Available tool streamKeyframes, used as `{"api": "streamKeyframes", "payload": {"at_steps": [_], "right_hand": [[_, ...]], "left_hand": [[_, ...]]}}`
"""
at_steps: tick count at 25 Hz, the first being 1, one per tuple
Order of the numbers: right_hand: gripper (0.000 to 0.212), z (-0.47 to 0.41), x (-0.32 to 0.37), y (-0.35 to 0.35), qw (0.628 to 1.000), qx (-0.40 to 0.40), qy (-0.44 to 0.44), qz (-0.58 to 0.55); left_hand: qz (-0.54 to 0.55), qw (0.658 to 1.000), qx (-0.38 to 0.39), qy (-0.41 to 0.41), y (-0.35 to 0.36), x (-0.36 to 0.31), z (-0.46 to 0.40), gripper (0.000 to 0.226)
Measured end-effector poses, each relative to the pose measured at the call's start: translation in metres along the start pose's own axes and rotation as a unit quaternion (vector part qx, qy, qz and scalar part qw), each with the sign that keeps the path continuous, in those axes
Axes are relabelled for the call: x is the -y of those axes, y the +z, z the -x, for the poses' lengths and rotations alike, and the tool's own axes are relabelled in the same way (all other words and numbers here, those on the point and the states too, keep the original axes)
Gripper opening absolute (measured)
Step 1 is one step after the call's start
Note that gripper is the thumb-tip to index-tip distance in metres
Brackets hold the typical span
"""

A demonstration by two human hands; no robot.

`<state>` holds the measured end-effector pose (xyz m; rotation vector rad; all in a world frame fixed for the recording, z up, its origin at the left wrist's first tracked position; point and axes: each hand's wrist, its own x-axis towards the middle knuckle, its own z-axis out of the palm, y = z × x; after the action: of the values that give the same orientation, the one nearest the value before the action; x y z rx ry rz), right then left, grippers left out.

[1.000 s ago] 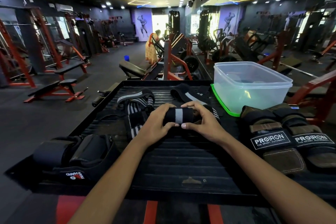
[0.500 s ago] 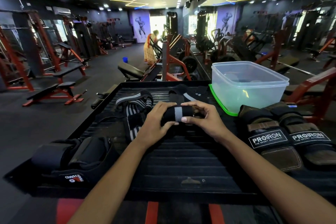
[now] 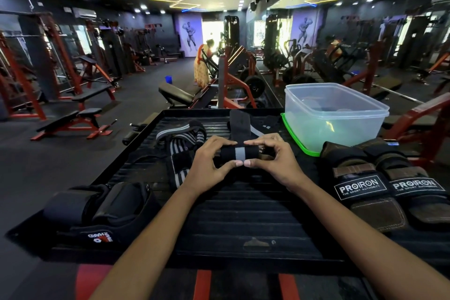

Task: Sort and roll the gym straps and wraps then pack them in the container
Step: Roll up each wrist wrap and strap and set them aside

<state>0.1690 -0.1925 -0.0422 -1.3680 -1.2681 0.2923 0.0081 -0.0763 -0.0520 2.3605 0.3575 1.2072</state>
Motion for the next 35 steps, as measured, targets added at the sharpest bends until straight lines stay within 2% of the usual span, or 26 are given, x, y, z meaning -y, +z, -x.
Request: {"api": "streamKeyframes", "payload": {"at_steps": [3,6,10,19,26,35], "right_hand": [[0.048,-0.0005,-0.0027,0.0009,1.0,-0.01,0.026,-0.013],[0.046,-0.0008,-0.0031,0.0,0.997,0.009,0.039,-0.066],[0.041,0.0003,-0.0009,-0.0013,0.985,0.053,0.053,-0.157],[0.037,0.0,-0.0037,0.0004,0.985,0.047,0.057,-0.157],[0.031,0.0,-0.0027,0.0009,0.989,0.045,0.051,-0.134],[0.029,0.0001,0.0011,0.0012,0.986,0.06,0.044,-0.147]], "left_hand": [[0.069,0.996,-0.017,-0.051,0.0008,-0.0028,-0.0002,0.038],[0.189,0.971,-0.016,-0.143,0.0024,-0.0018,-0.001,0.043],[0.239,0.952,-0.005,-0.191,0.0043,0.0031,-0.0023,0.043],[0.241,0.955,0.0,-0.172,0.0037,0.0008,-0.0026,0.039],[0.268,0.947,-0.002,-0.179,0.0036,-0.0014,-0.0031,0.051],[0.218,0.963,0.023,-0.158,0.0077,0.0046,-0.0012,0.04]]}}
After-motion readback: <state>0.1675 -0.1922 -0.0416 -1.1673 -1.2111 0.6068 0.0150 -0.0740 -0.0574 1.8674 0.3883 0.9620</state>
